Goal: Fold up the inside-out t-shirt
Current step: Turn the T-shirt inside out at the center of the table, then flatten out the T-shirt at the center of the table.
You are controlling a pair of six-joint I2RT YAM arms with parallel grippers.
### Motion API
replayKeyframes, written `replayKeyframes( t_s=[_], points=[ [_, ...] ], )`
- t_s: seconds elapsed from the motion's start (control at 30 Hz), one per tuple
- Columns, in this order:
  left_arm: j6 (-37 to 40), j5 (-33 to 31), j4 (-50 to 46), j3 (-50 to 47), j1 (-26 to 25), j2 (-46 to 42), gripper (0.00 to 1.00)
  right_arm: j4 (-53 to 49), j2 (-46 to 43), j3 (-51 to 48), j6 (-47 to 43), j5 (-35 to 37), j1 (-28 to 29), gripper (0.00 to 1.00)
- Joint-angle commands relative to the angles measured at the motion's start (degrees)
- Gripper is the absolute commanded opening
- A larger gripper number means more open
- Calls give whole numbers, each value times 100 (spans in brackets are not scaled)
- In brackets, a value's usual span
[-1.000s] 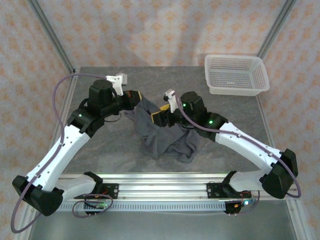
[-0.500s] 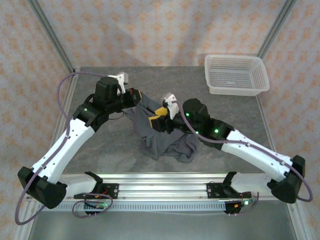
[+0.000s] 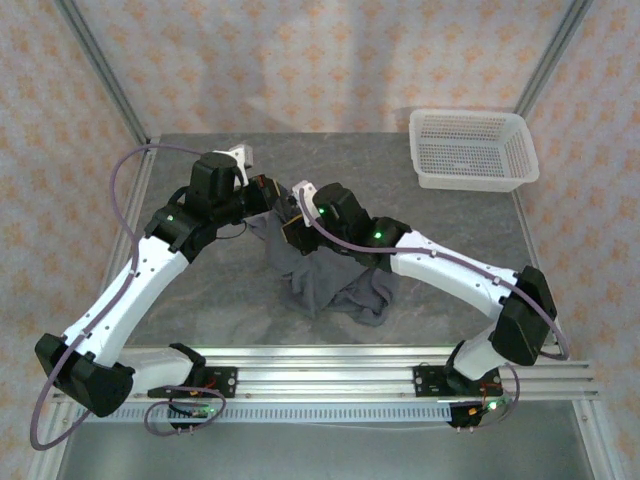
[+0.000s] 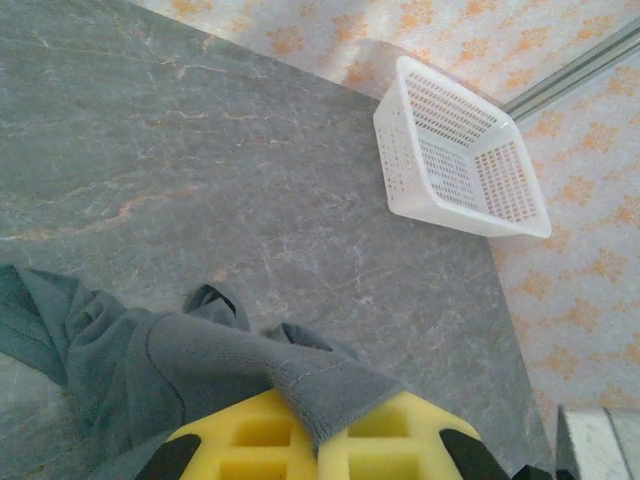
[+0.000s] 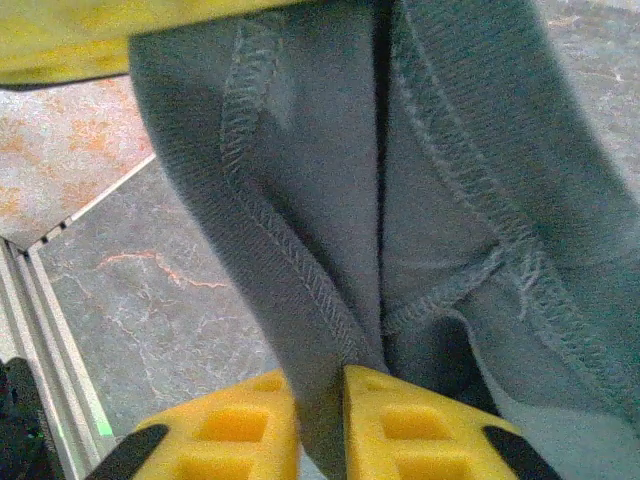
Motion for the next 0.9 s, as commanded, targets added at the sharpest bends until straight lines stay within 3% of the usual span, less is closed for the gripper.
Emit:
replayKeyframes(
  t_s=[0.0, 0.07, 0.23, 0.4, 0.5, 0.57, 0.7, 0.87],
  points=[
    [46, -185, -118, 172, -38, -41, 0, -44, -220, 79, 29, 132, -73, 5],
    [96, -235, -131, 179, -42, -26, 0, -50, -324, 17, 92, 10, -90, 0],
    [307, -585, -192, 162, -42, 96, 0, 66, -617, -136, 367, -685, -147, 0],
    [843, -1172, -586, 192, -42, 138, 41, 701, -946, -351, 1394, -1534, -652, 0],
    [1065, -1299, -657, -90, -35, -247, 55, 1118, -1020, -414, 2268, -1943, -1140, 0],
    [1238, -1110, -473, -532, -42, -589, 56, 1136, -979, -363, 2620, -2075, -1380, 0],
    [1093, -73, 246, -1739, -49, -1009, 63, 1034, -881, -329, 2695, -2215, -1636, 0],
    [210, 69, 1197, -3180, -141, -914, 67, 981, -1011, -426, 2697, -2155, -1863, 0]
  ],
)
